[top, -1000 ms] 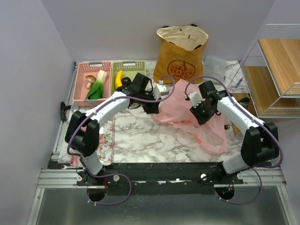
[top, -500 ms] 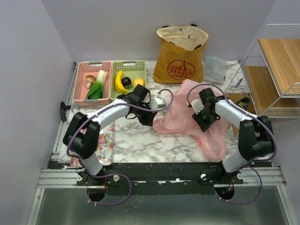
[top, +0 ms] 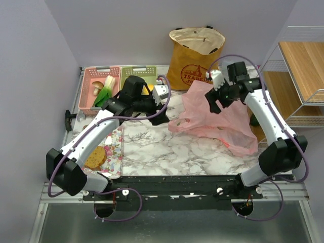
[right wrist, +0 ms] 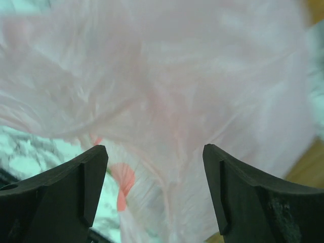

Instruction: Untie the knot of the grocery bags and take out the mixed food

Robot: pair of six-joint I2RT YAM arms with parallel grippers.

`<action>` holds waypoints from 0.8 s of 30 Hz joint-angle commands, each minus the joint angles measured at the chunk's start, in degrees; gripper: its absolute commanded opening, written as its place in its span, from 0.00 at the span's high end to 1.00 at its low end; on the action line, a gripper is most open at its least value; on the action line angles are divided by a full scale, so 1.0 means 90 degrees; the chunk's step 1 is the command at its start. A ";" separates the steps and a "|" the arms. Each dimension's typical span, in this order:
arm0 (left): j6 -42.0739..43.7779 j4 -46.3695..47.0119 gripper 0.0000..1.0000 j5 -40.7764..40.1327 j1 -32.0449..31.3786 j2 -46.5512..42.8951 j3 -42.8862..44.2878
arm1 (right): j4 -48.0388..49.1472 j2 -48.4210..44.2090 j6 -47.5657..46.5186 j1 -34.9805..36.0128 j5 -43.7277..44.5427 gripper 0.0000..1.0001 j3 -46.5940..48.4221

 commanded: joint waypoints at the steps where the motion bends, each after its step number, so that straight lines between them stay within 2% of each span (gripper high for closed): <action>1: 0.0127 -0.0457 0.34 0.0144 0.0133 -0.0484 -0.0109 | 0.0097 -0.0272 0.0212 -0.0002 -0.0709 0.14 0.1474; 8: 0.0096 -0.0681 0.33 0.0040 0.0369 -0.0662 -0.0125 | 0.2500 0.0636 0.1163 0.0006 -0.0459 0.07 0.2846; 15: 0.0227 -0.0845 0.33 -0.0206 0.0436 -0.0816 -0.0085 | 0.2215 0.2558 0.1447 0.0019 -0.0699 0.06 0.5120; 22: 0.0318 -0.0897 0.33 -0.0359 0.0549 -0.0980 -0.0325 | 0.2538 0.3113 0.1052 0.0132 -0.0564 0.06 0.4844; 24: 0.0329 -0.0909 0.33 -0.0393 0.0545 -0.1009 -0.0374 | 0.2469 0.3297 0.0958 0.0133 -0.0432 0.09 0.4829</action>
